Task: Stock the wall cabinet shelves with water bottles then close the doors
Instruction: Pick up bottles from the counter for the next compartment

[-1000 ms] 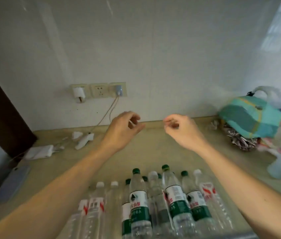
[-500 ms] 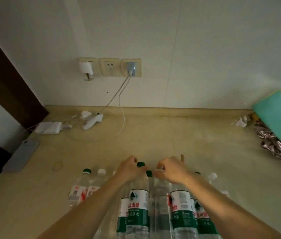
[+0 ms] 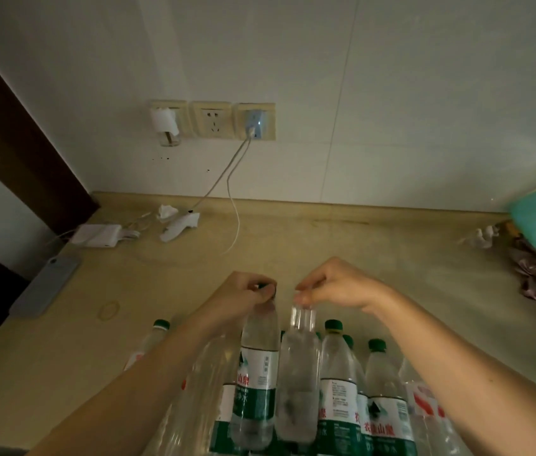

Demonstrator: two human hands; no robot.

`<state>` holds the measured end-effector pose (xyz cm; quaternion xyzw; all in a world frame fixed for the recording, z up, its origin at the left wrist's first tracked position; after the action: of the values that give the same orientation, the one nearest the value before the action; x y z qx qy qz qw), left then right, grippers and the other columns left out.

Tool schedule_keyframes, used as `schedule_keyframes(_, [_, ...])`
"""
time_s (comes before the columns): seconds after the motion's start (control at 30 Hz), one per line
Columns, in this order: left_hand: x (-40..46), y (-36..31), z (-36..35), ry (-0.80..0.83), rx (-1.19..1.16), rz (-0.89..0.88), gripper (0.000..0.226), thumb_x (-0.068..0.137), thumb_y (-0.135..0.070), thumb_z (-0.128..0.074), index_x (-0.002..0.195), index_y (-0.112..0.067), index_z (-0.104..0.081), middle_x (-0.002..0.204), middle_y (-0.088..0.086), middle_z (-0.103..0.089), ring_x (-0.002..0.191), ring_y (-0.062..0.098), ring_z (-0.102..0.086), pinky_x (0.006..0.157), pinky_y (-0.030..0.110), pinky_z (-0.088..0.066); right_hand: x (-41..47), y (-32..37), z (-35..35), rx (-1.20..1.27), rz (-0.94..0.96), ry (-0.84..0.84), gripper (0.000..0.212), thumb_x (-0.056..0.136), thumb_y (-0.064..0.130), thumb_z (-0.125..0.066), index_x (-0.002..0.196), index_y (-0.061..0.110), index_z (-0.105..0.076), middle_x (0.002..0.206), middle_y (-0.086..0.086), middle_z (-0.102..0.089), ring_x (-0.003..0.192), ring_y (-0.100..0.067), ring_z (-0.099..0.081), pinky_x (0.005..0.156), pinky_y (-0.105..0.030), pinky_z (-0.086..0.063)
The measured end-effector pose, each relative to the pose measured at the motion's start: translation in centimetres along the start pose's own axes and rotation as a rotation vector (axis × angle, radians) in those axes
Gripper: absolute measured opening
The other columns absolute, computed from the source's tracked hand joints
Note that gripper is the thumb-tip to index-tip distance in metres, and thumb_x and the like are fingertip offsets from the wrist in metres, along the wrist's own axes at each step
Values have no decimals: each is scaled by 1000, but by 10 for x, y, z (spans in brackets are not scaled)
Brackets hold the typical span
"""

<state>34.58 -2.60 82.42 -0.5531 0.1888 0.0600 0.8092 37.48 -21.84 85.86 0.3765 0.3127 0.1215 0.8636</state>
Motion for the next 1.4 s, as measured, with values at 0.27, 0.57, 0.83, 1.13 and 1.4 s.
schedule_keyframes(0.27, [8, -83, 39, -294, 119, -329, 31, 99, -24, -63, 130, -27, -66, 116, -14, -70, 108, 0, -63, 89, 11, -45, -6, 46, 64, -102, 198, -350, 51, 69, 34, -92, 116, 30, -74, 101, 23, -65, 94, 12, -58, 71, 3, -39])
schedule_keyframes(0.57, [17, -62, 16, -284, 236, -389, 32, 97, -14, -66, 125, -28, -62, 119, -17, -61, 108, -5, -57, 94, 12, -47, 11, -6, 39, -165, 147, -604, 49, 74, 44, -84, 120, 34, -71, 115, 9, -68, 117, -20, -48, 99, -46, -38])
schedule_keyframes(0.83, [27, -69, 2, -135, 327, -351, 29, 95, -18, -68, 118, -34, -56, 121, -14, -60, 116, 5, -56, 97, 22, -46, 8, -28, 28, -48, 221, -680, 44, 80, 35, -82, 121, 32, -65, 114, 13, -63, 103, -14, -57, 95, -44, -50])
schedule_keyframes(1.13, [37, 7, -18, -198, 109, -154, 76, 74, -29, -89, 134, -37, -44, 125, -14, -61, 116, 6, -60, 97, 32, -53, 35, -73, -8, 219, -26, -379, 108, 70, 27, -92, 156, 26, -28, 147, 5, -51, 133, -18, -51, 112, -44, -44])
schedule_keyframes(1.4, [53, 39, -33, -289, -18, -102, 65, 71, -23, -91, 120, -34, -51, 109, -17, -65, 101, -1, -62, 73, 17, -48, 53, -92, -18, 315, -98, -397, 86, 69, 24, -93, 142, 20, -47, 133, 3, -61, 122, -18, -58, 105, -38, -48])
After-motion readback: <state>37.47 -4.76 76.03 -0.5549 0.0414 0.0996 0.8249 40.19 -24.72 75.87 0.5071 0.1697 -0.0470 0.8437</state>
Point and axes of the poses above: each hand's wrist, its own x-axis towards the middle knuckle, its own z-axis out of the back of the hand, y = z × x, the point moved 6 cm from there along x, towards the middle knuckle
